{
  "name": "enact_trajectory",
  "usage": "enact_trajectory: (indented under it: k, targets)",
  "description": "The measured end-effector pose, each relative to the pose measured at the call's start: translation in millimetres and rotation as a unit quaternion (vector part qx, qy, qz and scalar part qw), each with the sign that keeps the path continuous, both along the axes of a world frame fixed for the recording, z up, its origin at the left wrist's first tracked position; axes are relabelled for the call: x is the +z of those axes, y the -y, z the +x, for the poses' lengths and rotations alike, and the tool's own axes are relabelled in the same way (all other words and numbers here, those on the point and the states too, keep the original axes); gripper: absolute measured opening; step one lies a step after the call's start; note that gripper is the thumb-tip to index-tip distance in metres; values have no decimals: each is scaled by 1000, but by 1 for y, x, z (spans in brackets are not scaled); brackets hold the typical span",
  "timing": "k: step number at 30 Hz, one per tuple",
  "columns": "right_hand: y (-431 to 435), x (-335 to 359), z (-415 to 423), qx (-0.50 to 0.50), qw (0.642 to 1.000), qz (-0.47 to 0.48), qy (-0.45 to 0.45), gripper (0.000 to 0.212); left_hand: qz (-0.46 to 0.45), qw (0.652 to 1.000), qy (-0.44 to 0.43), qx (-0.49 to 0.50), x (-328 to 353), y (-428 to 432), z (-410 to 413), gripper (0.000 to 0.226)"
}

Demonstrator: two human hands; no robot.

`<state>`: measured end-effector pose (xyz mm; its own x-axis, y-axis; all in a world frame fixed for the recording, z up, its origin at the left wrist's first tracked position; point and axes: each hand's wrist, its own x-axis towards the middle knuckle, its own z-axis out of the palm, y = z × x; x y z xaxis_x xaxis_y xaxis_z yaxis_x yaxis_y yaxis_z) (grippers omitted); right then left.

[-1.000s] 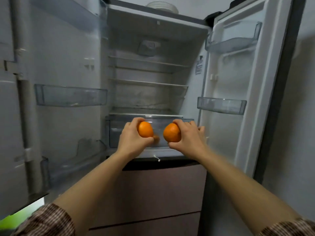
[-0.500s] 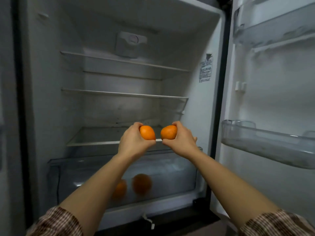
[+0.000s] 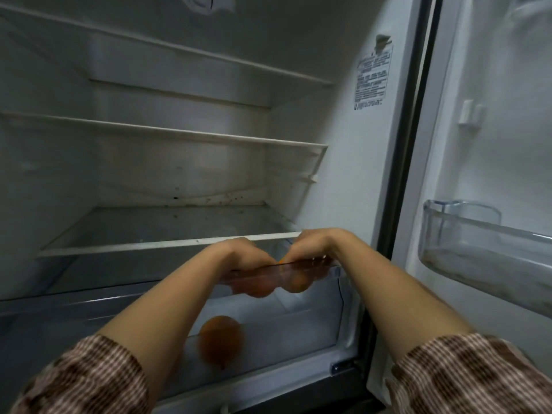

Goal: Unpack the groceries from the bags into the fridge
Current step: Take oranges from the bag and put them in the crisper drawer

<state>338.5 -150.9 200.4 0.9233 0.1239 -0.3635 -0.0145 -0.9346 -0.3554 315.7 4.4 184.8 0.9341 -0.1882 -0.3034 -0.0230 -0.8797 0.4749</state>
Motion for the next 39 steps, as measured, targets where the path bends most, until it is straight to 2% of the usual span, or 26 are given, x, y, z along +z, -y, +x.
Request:
enact_trajectory:
  k: [2,4,7,10,12,15,19,21,23,26,28,33,37,39]
  targets:
    - [-2,0,4,6,996,-36,-85,27,1,998,-67,-12,2,3,-2,32]
    - [-4,-7,11,1,990,-63,-127,28,-40,993,-110,7,-1,3,0,26]
    - [-5,-12,19,5,988,-70,-134,11,-64,983,-166,42,-5,1,4,29]
    - [-3,-13,22,21,984,-53,-166,25,-56,977,-198,46,-8,-1,10,38]
    - [-3,-14,20,24,986,-45,-158,33,-63,975,-207,49,-9,-1,10,40]
    - [-2,-14,16,22,991,-28,-131,35,-56,979,-190,47,-10,0,11,40]
    - [-5,-20,9,-3,999,15,-52,20,-68,991,-108,50,-12,0,8,36]
    - [-5,-24,6,-23,997,53,54,15,-95,994,-17,56,-15,2,7,29]
    - [-3,-28,0,-31,983,75,162,13,-89,987,111,68,-18,1,5,23]
    - [1,-35,-16,-55,952,75,293,21,29,944,318,78,-20,-1,-3,27]
    - [2,-40,-30,-72,938,66,332,27,54,911,401,81,-22,-1,-17,29]
    - [-4,-50,-65,-38,931,35,362,38,85,875,471,67,-46,-6,-66,30]
    - [-10,-56,-105,2,924,46,380,38,107,881,447,110,-55,-27,-109,40]
    - [-12,-58,-132,22,926,53,372,45,117,882,438,132,-57,-37,-138,44]
